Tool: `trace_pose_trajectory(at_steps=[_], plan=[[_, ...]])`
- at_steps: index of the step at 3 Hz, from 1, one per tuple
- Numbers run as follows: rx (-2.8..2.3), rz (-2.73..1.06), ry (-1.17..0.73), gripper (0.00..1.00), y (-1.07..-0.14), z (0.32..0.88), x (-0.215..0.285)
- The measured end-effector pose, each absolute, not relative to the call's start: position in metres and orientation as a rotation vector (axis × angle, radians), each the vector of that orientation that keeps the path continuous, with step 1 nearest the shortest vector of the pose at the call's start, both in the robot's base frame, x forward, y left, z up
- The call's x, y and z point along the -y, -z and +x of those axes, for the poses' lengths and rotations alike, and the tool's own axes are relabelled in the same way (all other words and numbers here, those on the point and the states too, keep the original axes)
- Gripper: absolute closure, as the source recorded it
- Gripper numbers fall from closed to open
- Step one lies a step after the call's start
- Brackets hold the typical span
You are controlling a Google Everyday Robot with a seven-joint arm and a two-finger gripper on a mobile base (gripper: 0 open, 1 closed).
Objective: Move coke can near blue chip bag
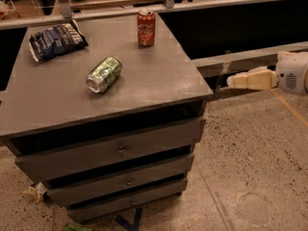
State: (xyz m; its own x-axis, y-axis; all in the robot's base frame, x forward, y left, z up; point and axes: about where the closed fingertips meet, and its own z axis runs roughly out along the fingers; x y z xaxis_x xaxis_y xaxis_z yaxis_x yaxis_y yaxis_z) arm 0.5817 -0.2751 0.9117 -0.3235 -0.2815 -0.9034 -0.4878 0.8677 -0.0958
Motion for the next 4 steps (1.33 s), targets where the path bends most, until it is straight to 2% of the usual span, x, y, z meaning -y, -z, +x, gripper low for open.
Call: trace_pose_trajectory(at_steps=[2,4], plan=[[-1.794,-0.64,-0.302,0.0,-0.918,0.603,0.226],[-1.692,-0.671,-0.372,0.0,-0.913,0.652,0.168]])
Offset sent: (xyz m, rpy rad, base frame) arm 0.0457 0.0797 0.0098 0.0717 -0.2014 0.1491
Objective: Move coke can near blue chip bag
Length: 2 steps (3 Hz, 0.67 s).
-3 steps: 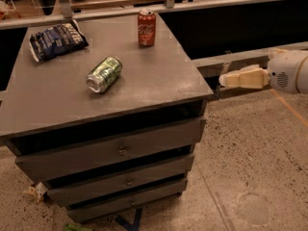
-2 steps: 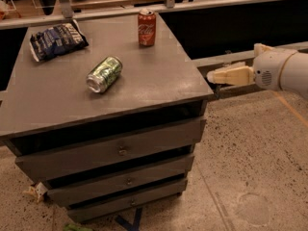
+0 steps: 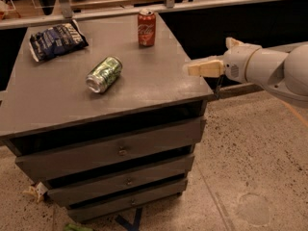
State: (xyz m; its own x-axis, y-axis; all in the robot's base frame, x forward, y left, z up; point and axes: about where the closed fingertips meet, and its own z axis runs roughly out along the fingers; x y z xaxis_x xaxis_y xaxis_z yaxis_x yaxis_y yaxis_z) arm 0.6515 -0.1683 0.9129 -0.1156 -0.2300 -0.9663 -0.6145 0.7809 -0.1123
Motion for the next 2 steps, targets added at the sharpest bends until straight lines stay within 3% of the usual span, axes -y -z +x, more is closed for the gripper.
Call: trace_pose_trajectory(at_steps=[2], plan=[[-1.663,-0.666,-0.462,0.0,-0.902,0.736,0.096]])
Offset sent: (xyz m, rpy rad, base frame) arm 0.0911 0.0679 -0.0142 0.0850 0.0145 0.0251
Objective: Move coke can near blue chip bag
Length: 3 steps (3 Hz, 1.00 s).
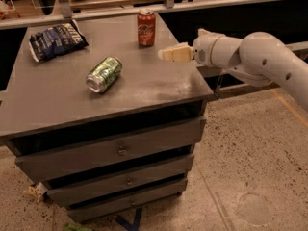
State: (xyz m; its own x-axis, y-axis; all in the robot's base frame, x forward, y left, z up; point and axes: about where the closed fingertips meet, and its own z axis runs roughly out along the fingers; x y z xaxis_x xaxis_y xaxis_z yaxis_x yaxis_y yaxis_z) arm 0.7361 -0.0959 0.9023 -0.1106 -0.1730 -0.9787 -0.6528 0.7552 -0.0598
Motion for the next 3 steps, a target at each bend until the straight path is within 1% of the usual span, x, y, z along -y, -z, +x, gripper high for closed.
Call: trace_pose_trajectory(at_steps=[2,3], plan=[[-1.694,-0.643,-0.433,0.0,-0.896,0.746,0.097],[-1.694,-0.631,-0.411,0.0,-0.889,0.771,0.094]])
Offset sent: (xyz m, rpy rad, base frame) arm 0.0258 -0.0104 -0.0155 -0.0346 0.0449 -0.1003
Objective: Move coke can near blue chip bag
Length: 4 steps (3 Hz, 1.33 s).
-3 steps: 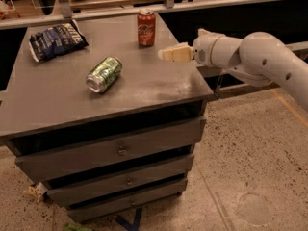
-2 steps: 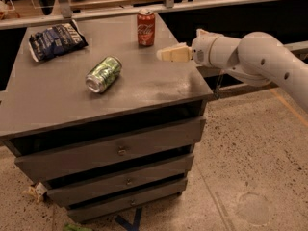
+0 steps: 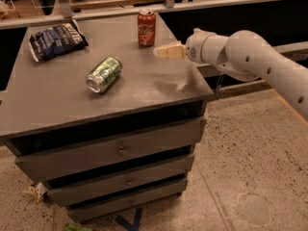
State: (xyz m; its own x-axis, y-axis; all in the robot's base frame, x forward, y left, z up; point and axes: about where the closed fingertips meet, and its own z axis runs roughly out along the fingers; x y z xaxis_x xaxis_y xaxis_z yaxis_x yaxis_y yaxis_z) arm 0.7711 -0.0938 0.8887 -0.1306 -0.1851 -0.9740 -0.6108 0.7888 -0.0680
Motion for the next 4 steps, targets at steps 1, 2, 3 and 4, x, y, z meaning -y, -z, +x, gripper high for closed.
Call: trace_pose_trajectory(at_steps=[1,2,3,4], plan=[[-1.673,-0.602,-0.392,0.0,-0.884,0.801,0.095],[-1.658,-0.593,-0.419,0.0,-0.88,0.827,0.09],[-1.659,-0.611,-0.462,0.0,-0.882,0.849,0.082],[-1.682,-0.652,-0.498,0.0,-0.882,0.865,0.075]])
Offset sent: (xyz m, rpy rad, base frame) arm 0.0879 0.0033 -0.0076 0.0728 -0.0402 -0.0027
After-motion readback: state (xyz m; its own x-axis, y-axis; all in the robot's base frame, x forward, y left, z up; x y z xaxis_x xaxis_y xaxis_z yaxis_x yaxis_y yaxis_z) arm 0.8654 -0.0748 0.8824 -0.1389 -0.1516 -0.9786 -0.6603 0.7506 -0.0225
